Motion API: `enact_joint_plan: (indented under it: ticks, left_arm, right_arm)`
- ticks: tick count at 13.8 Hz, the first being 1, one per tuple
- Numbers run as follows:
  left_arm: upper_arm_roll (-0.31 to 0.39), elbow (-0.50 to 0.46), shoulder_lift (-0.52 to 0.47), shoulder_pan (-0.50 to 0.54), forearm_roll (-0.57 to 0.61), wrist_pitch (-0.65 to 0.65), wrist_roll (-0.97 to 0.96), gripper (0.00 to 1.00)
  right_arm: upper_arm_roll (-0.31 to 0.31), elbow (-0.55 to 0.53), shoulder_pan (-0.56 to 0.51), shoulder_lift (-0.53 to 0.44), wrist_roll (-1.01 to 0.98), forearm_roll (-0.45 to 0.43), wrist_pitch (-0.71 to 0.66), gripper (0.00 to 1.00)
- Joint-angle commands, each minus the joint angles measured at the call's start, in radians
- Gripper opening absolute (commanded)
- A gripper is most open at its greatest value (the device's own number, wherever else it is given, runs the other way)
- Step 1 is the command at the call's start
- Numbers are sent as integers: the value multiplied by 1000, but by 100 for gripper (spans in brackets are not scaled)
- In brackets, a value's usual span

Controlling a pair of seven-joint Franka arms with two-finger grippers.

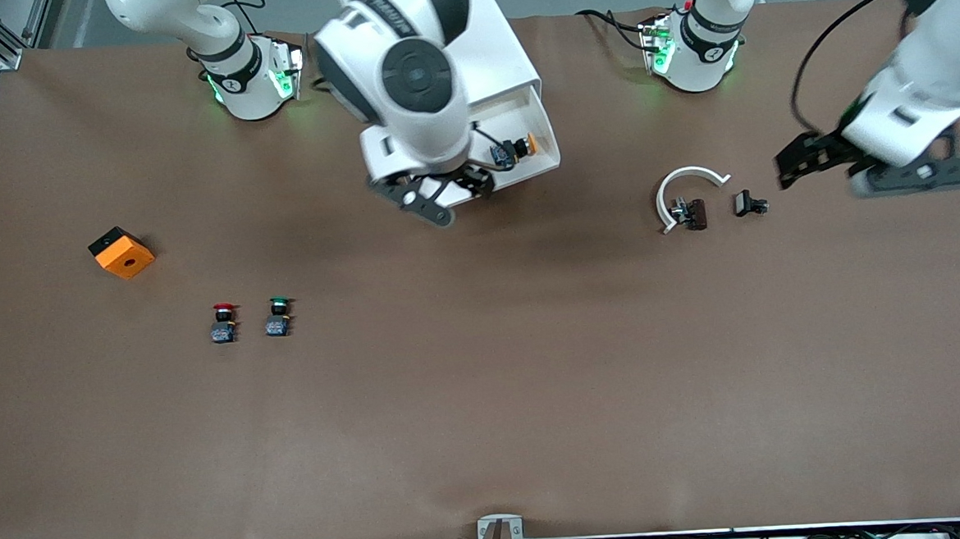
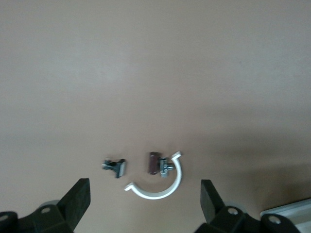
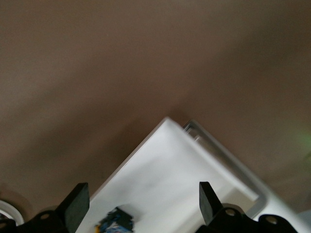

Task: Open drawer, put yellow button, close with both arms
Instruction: 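Lower the button into the drawer and open the right gripper, then withdraw the right gripper while the left gripper reaches the drawer front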

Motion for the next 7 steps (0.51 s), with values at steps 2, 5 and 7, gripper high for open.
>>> enact_joint_plan:
  ticks: [2, 5, 7]
  left_arm:
    - [-131, 13, 118, -19, 11, 63, -196, 100]
    - [-226, 13, 219, -29, 13, 141, -323, 100]
    - [-247, 23, 280, -90, 16, 150, -432, 100]
  right_arm:
    - [10, -3, -166, -70, -432, -21, -96, 100]
    - [10, -3, -288, -101, -719, -85, -171, 100]
    - [10, -3, -377, -108, -865, -117, -211, 100]
